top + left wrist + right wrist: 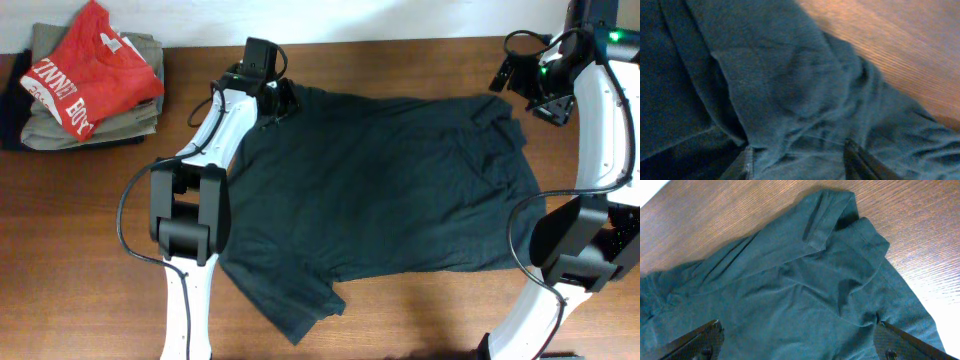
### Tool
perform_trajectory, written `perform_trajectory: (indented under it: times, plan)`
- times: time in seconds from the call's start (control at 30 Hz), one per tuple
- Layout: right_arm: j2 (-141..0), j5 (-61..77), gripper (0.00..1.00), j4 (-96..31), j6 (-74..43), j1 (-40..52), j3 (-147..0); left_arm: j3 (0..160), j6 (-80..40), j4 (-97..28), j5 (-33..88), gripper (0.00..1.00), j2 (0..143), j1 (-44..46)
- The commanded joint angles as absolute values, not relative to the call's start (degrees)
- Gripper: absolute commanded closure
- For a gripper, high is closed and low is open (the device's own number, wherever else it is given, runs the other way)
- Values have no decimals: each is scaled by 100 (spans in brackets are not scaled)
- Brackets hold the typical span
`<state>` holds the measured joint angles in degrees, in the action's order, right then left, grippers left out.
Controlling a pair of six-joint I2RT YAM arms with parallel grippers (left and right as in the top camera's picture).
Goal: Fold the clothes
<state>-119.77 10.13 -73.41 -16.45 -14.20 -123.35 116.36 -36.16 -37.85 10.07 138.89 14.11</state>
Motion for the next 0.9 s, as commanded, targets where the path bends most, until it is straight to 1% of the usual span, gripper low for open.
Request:
perform_trajectory:
  times: [0.0, 0.03, 0.07, 0.1, 0.13, 0.2, 0.3, 0.37, 0.47, 0.6, 0.63, 0.73, 0.83, 0.87]
  plan:
    - [-12084, 899, 1, -7317, -1632, -1389, -12315, 11631, -3623, -3767, 963, 69, 13994, 1358]
    - [-12116, 878, 1, -7306, -1632, -1387, -12315, 11631, -3623, -3769, 961, 75, 13994, 1347]
    - [-12156, 856, 1, -7290, -1632, -1389, -12315, 11629, -3623, -3776, 961, 78, 13994, 1332]
    - [-12223, 847, 1, -7260, -1632, -1389, -12315, 11631, -3625, -3791, 943, 87, 13994, 1313]
    - [-12272, 834, 1, -7216, -1629, -1387, -12315, 11631, -3625, -3793, 910, 91, 13994, 1293]
    - [-12315, 834, 1, -7089, -1629, -1389, -12315, 11631, -3625, -3793, 869, 91, 13994, 1253]
    - [-12322, 814, 1, -6541, -1625, -1396, -12315, 11631, -3623, -3809, 749, 99, 13992, 1168]
    - [-12355, 786, 1, -6276, -1496, -1393, -12315, 11631, -3625, -3817, 749, 99, 13994, 1142]
    - [-12527, 390, 1, -6060, -1500, -1389, -12315, 11631, -3623, -3817, 749, 99, 13994, 1140]
    - [-13034, 390, 1, -6055, -1500, -1398, -12315, 11629, -3623, -3817, 749, 99, 13994, 1140]
    - [-13157, 429, 0, -6055, -1500, -1387, -12315, 11629, -3623, -3817, 749, 99, 13994, 1140]
    - [-13456, 471, 8, -5961, -1498, -1337, -12315, 11629, -3623, -3828, 751, 99, 13994, 1140]
    - [-13679, 462, 9, -5870, -1496, -1282, -12315, 11629, -3623, -3852, 751, 99, 13994, 1140]
    - [-13738, 467, 14, -5846, -1479, -1269, -12315, 11629, -3623, -3859, 749, 99, 13994, 1140]
